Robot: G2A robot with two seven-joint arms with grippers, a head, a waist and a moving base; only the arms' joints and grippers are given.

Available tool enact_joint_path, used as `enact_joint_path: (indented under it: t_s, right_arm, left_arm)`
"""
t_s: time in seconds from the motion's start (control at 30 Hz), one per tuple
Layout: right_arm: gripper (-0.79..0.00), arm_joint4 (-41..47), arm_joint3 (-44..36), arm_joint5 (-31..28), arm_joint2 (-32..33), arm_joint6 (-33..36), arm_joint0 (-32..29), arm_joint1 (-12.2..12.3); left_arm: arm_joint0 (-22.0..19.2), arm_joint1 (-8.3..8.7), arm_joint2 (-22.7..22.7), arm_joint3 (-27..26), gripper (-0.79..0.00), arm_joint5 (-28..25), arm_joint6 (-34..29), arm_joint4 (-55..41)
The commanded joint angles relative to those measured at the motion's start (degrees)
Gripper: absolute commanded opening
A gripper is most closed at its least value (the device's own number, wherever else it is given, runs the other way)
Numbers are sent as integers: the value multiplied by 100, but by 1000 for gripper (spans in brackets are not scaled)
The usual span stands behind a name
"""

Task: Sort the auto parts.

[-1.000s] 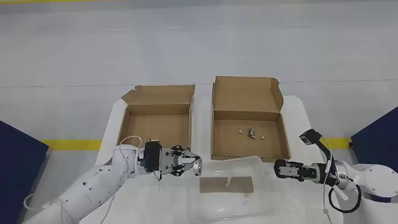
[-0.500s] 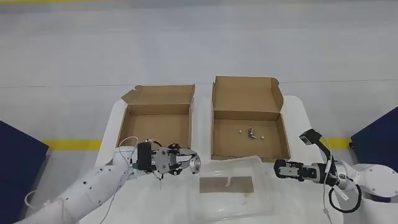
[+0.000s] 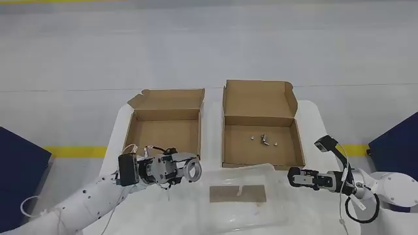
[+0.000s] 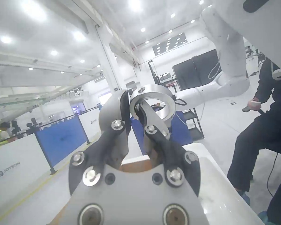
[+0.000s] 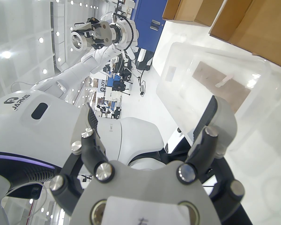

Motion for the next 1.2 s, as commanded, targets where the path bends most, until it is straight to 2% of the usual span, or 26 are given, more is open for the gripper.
enact_joint_path:
  t_s: [0.0, 0.07, 0.4, 1.17]
  right_arm:
    - [0, 1, 0, 0, 0, 0, 0, 0]
    - [0, 1, 0, 0, 0, 0, 0, 0]
    - [0, 1, 0, 0, 0, 0, 0, 0]
    - [0, 1, 0, 0, 0, 0, 0, 0]
  left_arm:
    - [2, -1, -2, 0, -785, -3, -3, 4]
    - [2, -1, -2, 0, -785, -3, -3, 4]
    - [129, 47, -392, -644, -785, 242, 240, -457]
    - [131, 53, -399, -647, -785, 244, 242, -473]
